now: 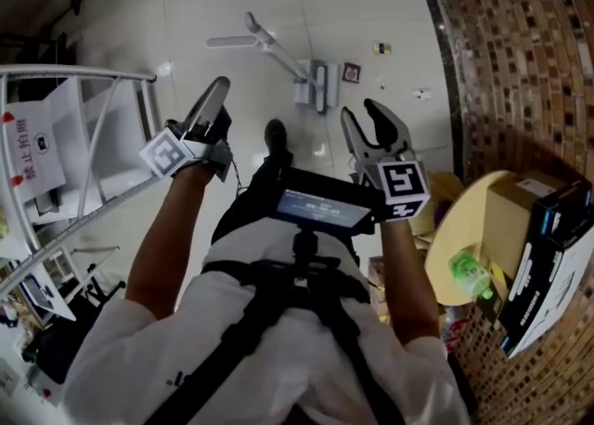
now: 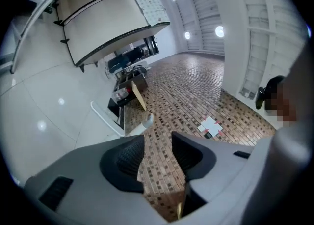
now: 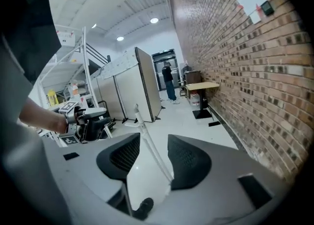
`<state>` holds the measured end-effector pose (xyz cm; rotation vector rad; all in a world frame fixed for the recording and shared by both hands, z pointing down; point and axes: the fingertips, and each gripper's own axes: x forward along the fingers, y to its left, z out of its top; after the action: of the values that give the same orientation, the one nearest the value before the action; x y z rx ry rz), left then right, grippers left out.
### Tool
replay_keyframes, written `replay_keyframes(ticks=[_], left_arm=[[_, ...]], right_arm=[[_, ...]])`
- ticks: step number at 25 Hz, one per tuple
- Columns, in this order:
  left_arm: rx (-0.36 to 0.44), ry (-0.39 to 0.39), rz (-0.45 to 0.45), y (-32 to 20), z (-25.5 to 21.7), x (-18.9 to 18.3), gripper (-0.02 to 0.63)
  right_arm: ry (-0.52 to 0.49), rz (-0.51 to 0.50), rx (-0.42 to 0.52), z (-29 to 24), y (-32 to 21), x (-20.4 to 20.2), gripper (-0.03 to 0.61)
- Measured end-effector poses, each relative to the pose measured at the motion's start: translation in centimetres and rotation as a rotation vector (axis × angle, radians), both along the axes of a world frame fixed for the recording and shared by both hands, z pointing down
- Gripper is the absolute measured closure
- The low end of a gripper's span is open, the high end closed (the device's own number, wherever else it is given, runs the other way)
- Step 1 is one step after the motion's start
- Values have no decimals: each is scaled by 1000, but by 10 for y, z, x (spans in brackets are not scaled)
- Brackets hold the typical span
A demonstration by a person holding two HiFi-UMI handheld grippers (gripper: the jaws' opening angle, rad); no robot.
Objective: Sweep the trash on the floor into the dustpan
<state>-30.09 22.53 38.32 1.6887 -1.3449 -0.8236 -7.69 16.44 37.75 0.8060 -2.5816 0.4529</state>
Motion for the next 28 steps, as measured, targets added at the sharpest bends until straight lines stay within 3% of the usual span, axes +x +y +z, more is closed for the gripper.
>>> replay_keyframes(ticks=[7, 13, 17, 26, 28], left_arm=[[-85, 74, -97, -27, 32, -55, 347], [-103, 109, -161, -45, 53, -90, 326], [-113, 131, -162, -59, 63, -101, 313], [-118, 164, -122, -87, 71, -101, 308], [-110, 156, -113, -89, 68, -102, 308]], right_arm=[[15, -160, 114, 4, -23, -145, 295], [29, -174, 194, 18, -47, -233, 279], [59, -133, 149, 33, -58, -261, 279], [242, -192, 236, 63, -78, -281, 289], [294, -199, 289, 64, -82, -274, 403]])
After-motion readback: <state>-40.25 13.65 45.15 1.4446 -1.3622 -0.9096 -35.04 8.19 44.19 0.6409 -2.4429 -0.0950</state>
